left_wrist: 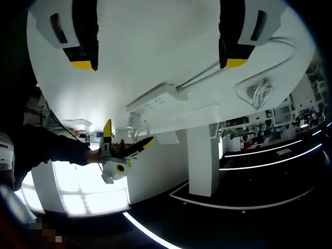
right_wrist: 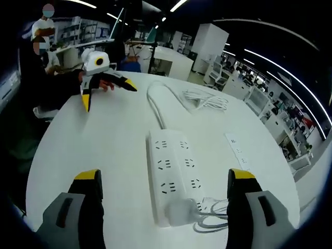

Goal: Straighten the power strip on the desk, plug the charger into it

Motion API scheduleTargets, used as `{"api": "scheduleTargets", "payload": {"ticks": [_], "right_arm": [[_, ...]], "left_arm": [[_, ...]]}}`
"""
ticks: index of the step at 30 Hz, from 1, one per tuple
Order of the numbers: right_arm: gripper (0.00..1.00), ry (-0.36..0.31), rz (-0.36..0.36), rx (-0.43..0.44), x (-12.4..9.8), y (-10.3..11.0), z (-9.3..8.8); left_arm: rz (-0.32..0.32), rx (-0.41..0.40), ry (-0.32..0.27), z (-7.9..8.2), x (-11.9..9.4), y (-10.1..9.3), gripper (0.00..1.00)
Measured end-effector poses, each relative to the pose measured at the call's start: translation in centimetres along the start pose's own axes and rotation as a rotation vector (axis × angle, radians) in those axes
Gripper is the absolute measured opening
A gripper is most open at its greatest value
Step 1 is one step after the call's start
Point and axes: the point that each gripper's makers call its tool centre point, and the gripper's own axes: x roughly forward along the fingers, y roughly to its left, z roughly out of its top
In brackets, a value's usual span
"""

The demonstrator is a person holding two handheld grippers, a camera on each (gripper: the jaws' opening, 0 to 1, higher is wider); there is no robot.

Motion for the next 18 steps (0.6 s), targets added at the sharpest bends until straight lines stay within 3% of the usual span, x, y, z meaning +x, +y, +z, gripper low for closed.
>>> {"api": "scheduleTargets", "payload": {"ticks": [18], "right_arm": [[1.00, -0.117, -0.081, 0.041, -1.8, -0.4, 0.8]], "left_arm": [[-0.010, 0.008, -0.001, 0.5, 0.9, -0.3, 0.99]]}}
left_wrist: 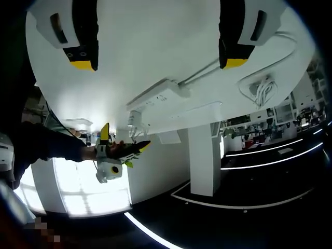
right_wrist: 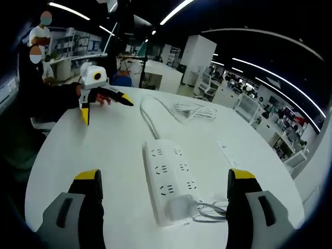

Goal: Straighten the power strip on the desk, plug the charger into it

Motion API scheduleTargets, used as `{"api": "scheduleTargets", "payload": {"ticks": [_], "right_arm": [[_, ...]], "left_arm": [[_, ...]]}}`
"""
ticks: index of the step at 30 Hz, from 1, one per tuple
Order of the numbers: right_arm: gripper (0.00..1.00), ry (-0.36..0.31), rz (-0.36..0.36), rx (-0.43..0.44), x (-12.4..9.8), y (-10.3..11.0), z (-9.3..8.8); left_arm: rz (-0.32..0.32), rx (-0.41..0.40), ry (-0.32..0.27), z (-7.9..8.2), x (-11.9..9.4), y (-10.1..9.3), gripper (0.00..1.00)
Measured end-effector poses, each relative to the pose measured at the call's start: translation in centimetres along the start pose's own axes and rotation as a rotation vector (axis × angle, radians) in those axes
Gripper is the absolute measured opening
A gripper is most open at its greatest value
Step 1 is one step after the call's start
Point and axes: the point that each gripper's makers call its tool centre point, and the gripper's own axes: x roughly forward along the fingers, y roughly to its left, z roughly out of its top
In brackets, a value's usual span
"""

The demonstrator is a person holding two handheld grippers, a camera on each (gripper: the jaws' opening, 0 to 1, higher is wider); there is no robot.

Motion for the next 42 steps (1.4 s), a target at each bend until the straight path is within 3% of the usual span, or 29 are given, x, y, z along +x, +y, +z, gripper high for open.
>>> {"api": "scheduleTargets", "payload": {"ticks": [12, 42], "right_arm": [[1.00, -0.064, -0.049, 0.027, -2.1, -0.3, 0.6], [1.00, -0.113, -0.157, 0.120, -6.4, -0.6, -2.5]], "left_arm": [[-0.009, 0.005, -0.003, 0.3, 0.8, -0.4, 0.99], [-0.022, 0.006, -0.006, 0.8, 1.7, -1.0, 0.99]]}}
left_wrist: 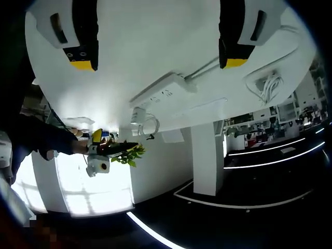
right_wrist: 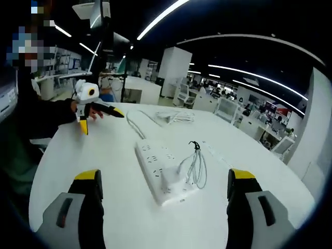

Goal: Straighten the power strip on the desk, plug the charger into it

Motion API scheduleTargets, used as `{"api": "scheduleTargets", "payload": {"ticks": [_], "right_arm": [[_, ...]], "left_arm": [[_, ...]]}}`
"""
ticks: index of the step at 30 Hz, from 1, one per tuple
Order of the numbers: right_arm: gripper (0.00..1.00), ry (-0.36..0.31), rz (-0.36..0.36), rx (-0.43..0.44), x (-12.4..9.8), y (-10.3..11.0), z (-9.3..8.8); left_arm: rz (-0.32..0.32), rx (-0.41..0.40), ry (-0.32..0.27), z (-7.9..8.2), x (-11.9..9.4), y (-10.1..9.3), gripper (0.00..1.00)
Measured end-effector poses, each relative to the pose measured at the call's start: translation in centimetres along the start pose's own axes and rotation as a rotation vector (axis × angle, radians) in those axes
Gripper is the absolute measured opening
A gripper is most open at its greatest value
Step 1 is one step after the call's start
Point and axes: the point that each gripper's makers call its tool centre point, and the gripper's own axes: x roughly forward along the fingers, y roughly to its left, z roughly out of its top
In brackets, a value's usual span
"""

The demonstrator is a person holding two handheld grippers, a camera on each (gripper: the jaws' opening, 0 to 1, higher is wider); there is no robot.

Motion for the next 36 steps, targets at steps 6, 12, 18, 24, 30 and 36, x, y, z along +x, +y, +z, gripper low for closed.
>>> {"api": "scheduleTargets", "payload": {"ticks": [6, 12, 18, 24, 30, 36], "right_arm": [[1.00, -0.001, -0.015, 0.014, -0.9, 0.2, -0.6], [1.00, -0.004, -0.030, 0.027, -1.5, 0.2, -1.1], [1.00, -0.014, -0.047, 0.041, -2.0, 0.0, -1.7], [1.00, -0.013, -0.057, 0.055, -2.3, 0.0, -2.7], [1.00, -0.014, -0.068, 0.073, -2.7, 0.1, -3.4], [1.00, -0.013, -0.093, 0.088, -3.3, 0.0, -4.1]], "left_arm": [[-0.002, 0.001, 0.000, 0.1, 0.0, -0.2, 0.99], [-0.001, 0.000, -0.006, 0.3, 0.2, -0.1, 0.99], [0.005, -0.001, -0.003, 0.2, 0.3, -0.1, 0.99], [0.004, 0.000, -0.002, 0.3, 0.4, -0.1, 0.99], [0.004, -0.002, -0.001, 0.2, 0.6, -0.1, 0.99], [0.011, 0.002, -0.003, 0.4, 0.7, 0.0, 0.99]]}}
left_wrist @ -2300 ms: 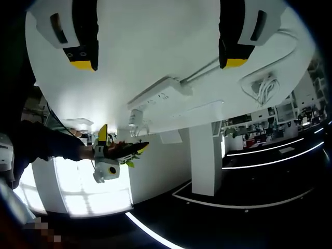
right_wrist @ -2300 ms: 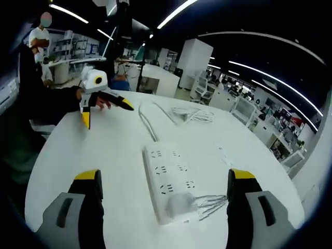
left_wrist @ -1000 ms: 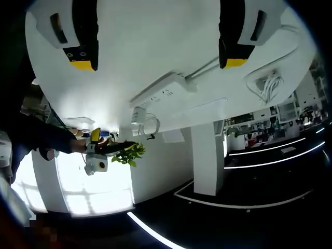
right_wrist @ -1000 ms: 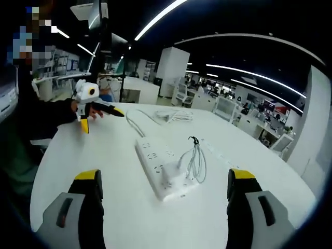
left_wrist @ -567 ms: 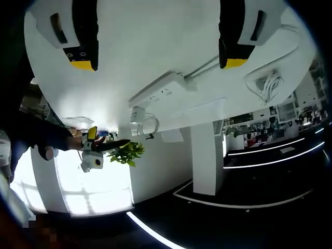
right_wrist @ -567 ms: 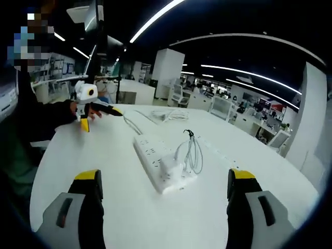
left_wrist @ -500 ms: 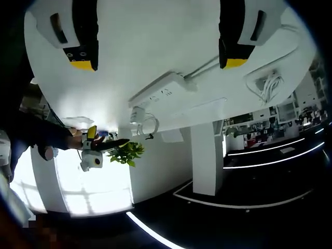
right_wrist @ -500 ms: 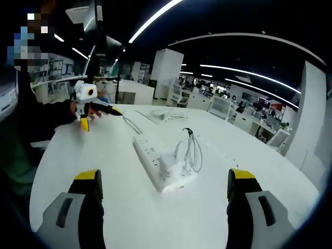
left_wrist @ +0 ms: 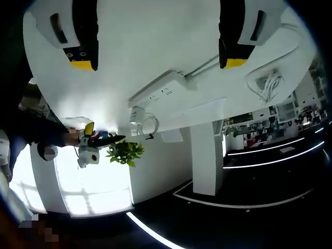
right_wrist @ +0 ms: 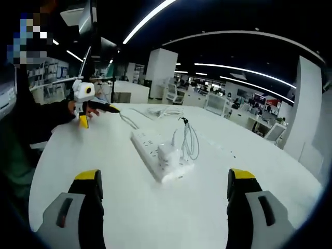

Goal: Straighten the power strip on the desk, plug the charger into it

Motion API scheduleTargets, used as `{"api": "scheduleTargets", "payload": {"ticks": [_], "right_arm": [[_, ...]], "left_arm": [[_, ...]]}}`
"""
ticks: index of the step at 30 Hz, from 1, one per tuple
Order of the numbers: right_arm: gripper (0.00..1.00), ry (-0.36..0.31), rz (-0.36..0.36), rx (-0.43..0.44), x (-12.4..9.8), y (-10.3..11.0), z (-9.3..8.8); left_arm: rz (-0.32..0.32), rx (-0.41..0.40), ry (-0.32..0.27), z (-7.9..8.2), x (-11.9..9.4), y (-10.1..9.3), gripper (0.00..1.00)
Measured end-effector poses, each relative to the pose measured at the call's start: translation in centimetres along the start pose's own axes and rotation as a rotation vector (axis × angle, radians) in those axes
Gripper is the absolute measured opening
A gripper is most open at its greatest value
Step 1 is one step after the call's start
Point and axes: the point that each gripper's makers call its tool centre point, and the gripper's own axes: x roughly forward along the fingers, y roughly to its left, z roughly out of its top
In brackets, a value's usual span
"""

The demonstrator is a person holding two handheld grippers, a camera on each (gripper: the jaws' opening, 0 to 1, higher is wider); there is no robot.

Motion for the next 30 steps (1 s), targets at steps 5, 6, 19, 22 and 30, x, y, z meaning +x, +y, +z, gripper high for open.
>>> {"api": "scheduleTargets", "payload": {"ticks": [5, 6, 19, 22, 30], "right_arm": [[1.00, -0.009, -0.016, 0.020, -0.4, 0.0, -0.8], [1.00, -0.009, -0.019, 0.022, -0.4, 0.0, -0.9], [1.00, -0.043, -0.081, 0.091, -1.7, 0.1, -2.4], [1.00, -0.039, -0.093, 0.103, -1.8, 0.2, -2.9], [1.00, -0.033, -0.120, 0.120, -2.5, 0.5, -3.6]], "left_arm": [[0.006, 0.002, -0.004, 0.2, 0.0, 0.1, 0.99], [0.008, 0.003, -0.004, 0.2, 0.0, 0.1, 0.99], [0.018, 0.004, 0.000, 0.2, 0.1, 0.3, 0.99], [0.018, 0.008, 0.002, 0.2, 0.2, 0.4, 0.99], [0.026, 0.006, -0.003, 0.1, 0.1, 0.3, 0.99]]}}
